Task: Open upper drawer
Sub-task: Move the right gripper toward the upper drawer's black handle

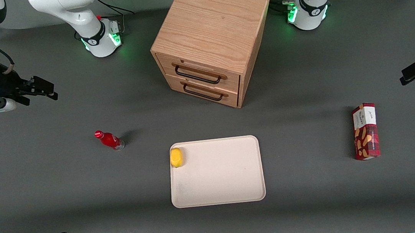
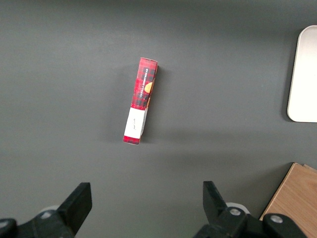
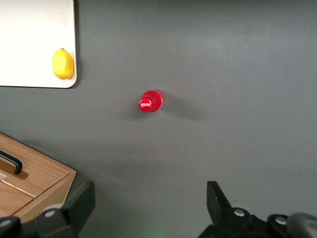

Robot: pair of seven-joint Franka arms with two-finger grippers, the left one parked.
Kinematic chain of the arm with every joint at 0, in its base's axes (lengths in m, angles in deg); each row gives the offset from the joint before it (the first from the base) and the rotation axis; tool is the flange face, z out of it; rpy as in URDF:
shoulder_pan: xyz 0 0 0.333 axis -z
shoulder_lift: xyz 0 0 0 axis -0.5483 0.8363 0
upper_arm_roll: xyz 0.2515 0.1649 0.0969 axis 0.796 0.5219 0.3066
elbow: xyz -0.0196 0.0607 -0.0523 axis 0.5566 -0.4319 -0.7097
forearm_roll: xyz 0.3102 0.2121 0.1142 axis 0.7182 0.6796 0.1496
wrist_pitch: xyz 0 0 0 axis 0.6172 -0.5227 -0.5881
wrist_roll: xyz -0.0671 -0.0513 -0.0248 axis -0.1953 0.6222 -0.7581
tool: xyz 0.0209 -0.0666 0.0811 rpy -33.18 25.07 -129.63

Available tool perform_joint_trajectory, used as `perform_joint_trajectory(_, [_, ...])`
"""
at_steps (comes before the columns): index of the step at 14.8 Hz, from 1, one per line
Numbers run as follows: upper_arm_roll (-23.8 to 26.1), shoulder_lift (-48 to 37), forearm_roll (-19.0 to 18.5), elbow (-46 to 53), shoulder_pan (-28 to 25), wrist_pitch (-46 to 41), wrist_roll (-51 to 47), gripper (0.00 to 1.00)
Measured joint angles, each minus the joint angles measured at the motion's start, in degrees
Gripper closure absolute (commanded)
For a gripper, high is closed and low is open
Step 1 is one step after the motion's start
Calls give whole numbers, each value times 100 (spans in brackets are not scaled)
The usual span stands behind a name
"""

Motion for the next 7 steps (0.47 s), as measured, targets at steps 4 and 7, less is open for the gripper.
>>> perform_joint_trajectory(4, [23, -15, 0, 22, -2, 10, -5, 0])
perform_joint_trajectory(7, [48, -26, 0, 99, -29, 12, -5, 0])
